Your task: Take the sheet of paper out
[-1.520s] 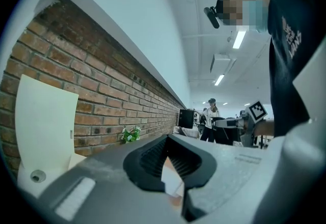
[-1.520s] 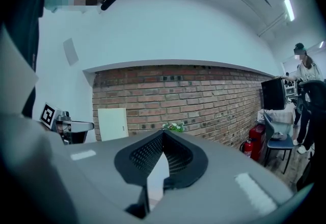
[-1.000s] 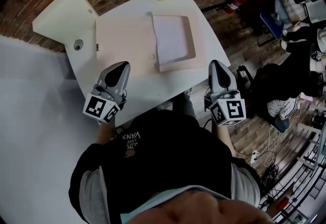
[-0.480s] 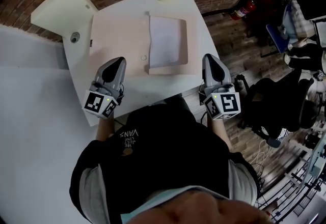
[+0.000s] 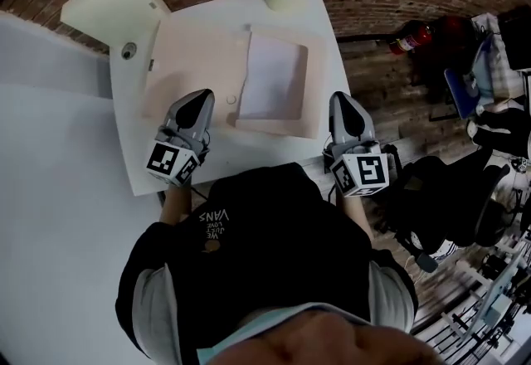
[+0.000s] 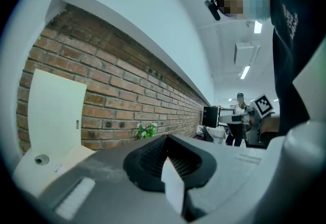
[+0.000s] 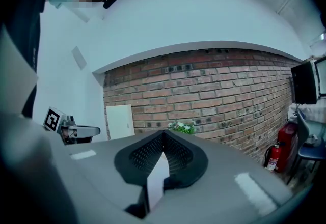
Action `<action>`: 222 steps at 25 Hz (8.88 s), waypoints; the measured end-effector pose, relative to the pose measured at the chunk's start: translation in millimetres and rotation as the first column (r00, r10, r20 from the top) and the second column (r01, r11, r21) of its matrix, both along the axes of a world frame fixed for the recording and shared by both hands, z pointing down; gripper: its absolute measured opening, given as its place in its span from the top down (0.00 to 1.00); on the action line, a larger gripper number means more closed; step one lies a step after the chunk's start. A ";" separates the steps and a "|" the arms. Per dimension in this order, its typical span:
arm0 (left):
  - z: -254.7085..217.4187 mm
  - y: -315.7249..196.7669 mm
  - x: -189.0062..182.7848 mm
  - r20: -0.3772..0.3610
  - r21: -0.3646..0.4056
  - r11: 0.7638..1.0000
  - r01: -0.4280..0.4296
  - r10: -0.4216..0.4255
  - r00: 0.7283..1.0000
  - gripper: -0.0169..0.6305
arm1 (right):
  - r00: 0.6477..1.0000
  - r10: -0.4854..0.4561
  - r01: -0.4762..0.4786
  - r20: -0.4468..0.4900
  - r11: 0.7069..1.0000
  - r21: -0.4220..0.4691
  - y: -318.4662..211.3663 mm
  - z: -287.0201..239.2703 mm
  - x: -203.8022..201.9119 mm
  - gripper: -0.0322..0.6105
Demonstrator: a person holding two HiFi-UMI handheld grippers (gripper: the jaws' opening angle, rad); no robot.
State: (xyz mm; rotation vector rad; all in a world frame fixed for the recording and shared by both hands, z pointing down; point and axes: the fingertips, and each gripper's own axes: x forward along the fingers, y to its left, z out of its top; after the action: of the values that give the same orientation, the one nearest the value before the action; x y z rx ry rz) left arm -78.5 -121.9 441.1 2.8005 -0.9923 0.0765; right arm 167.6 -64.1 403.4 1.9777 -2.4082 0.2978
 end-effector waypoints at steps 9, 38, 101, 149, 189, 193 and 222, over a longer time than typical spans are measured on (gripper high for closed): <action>13.7 -11.0 12.1 0.020 -0.037 0.997 0.073 -0.072 0.997 0.97 | 0.998 -0.065 0.065 0.000 0.998 0.009 -25.9 -0.6 17.4 0.95; 140.9 -41.2 56.8 0.203 -0.359 0.929 0.091 -0.018 0.979 0.93 | 0.989 -0.144 0.145 0.022 0.989 -0.020 -49.8 18.5 53.2 0.95; 219.6 -8.3 83.7 0.123 -0.860 0.510 -0.032 0.267 0.956 0.97 | 0.989 -0.140 0.142 0.057 0.989 -0.038 -42.6 31.6 77.6 0.95; 171.4 -24.0 -34.3 0.287 -0.712 0.699 0.067 0.203 0.936 0.97 | 0.968 -0.234 0.243 0.087 0.963 -0.114 -58.4 65.5 -46.6 0.95; 74.6 -9.3 -51.6 0.260 -0.517 0.851 -0.093 0.259 0.930 0.97 | 0.932 -0.360 0.362 0.041 0.927 -0.099 -84.9 70.9 -121.4 0.95; 57.8 -3.3 -44.2 0.237 -0.480 0.865 -0.145 0.287 0.928 0.97 | 0.932 -0.360 0.363 0.041 0.927 -0.099 -87.1 71.9 -121.2 0.95; -17.2 30.8 -18.0 0.092 -0.245 0.879 -0.410 0.442 0.892 0.97 | 0.942 -0.320 0.325 0.104 0.945 -0.041 -99.4 51.9 -94.2 0.83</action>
State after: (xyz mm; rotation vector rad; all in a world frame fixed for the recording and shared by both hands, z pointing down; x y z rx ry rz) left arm -96.5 -91.0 424.0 2.7767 -0.3382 0.4246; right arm 73.4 -163.5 455.3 1.5421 -2.6940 0.4560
